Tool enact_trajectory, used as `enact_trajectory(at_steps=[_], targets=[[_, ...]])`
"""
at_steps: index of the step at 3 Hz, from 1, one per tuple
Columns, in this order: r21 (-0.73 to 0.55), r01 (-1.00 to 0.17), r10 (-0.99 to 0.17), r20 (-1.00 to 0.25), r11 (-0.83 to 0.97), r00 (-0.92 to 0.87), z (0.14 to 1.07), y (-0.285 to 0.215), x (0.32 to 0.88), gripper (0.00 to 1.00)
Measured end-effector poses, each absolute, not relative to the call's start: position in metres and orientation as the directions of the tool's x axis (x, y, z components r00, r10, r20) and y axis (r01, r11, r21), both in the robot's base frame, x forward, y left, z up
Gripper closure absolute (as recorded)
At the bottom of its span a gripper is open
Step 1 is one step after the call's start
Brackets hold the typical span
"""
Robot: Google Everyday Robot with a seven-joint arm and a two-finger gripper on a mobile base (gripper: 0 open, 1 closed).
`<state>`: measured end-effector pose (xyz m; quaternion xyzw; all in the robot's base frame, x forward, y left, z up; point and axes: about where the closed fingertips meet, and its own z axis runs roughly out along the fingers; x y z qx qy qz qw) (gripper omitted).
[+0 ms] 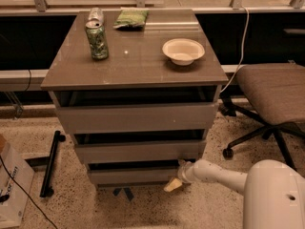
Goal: Open bottom drawer
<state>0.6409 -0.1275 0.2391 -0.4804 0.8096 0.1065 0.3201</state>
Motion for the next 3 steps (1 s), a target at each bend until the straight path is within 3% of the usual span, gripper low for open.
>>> enact_trajectory(at_steps=[1, 2, 3], targets=[[-0.135, -0.846, -0.710, -0.621, 0.516, -0.334, 0.2391, -0.1275, 0.6409, 0.00], [-0.135, -0.846, -0.710, -0.621, 0.516, -0.334, 0.2391, -0.1275, 0.6409, 0.15], [-0.132, -0.846, -0.709, -0.621, 0.516, -0.336, 0.2369, -0.1273, 0.6419, 0.43]])
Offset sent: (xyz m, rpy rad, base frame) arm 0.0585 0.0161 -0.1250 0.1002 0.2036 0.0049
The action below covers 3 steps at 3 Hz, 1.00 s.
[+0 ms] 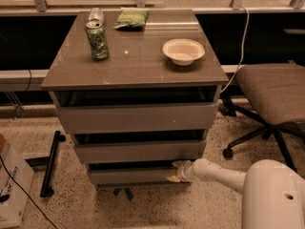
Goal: Open bottom drawer
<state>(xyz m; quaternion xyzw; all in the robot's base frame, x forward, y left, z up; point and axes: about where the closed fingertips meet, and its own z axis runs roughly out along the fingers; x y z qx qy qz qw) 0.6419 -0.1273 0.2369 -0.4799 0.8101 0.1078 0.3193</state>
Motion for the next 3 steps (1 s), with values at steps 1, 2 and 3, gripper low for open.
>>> enact_trajectory(at_steps=[1, 2, 3], targets=[[-0.088, -0.849, -0.696, -0.620, 0.521, -0.363, 0.207, -0.124, 0.656, 0.30], [0.025, -0.872, -0.687, -0.605, 0.489, -0.403, 0.152, -0.099, 0.641, 0.07], [0.025, -0.872, -0.687, -0.605, 0.489, -0.403, 0.163, -0.099, 0.641, 0.01]])
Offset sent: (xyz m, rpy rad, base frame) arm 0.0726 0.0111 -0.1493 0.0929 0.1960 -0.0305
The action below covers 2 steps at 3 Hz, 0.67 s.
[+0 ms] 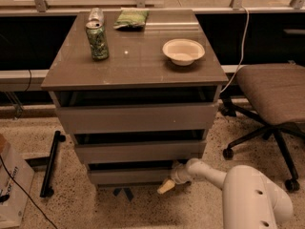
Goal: Open bottom drawer
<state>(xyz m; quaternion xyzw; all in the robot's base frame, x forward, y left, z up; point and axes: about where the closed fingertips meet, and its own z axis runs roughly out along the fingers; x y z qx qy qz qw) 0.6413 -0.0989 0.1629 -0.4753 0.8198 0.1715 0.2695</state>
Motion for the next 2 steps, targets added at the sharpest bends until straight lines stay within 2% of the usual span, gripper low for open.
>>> enact_trajectory(at_steps=[2], targets=[[0.025, -0.872, -0.687, -0.605, 0.489, -0.403, 0.1710, -0.0990, 0.6413, 0.46]])
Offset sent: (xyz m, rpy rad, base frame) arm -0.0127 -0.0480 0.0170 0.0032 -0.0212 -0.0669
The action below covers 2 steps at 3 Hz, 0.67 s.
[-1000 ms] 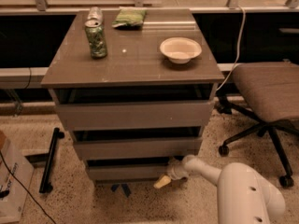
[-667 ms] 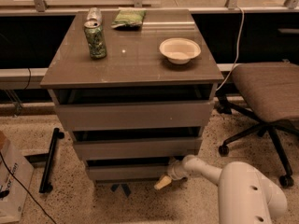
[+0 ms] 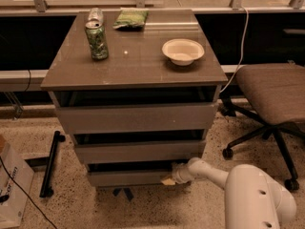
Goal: Open bottom drawer
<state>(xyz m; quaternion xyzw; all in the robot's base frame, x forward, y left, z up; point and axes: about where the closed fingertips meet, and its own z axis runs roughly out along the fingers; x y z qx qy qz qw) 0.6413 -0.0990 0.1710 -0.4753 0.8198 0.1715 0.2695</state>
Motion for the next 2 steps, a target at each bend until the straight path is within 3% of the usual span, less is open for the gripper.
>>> enact_trajectory(at_steps=[1, 2], targets=[[0.025, -0.872, -0.687, -0.605, 0.489, -0.403, 0.1805, -0.0990, 0.6413, 0.76], [0.025, -0.872, -0.687, -0.605, 0.489, -0.403, 0.1810, -0.0990, 0.6413, 0.67]])
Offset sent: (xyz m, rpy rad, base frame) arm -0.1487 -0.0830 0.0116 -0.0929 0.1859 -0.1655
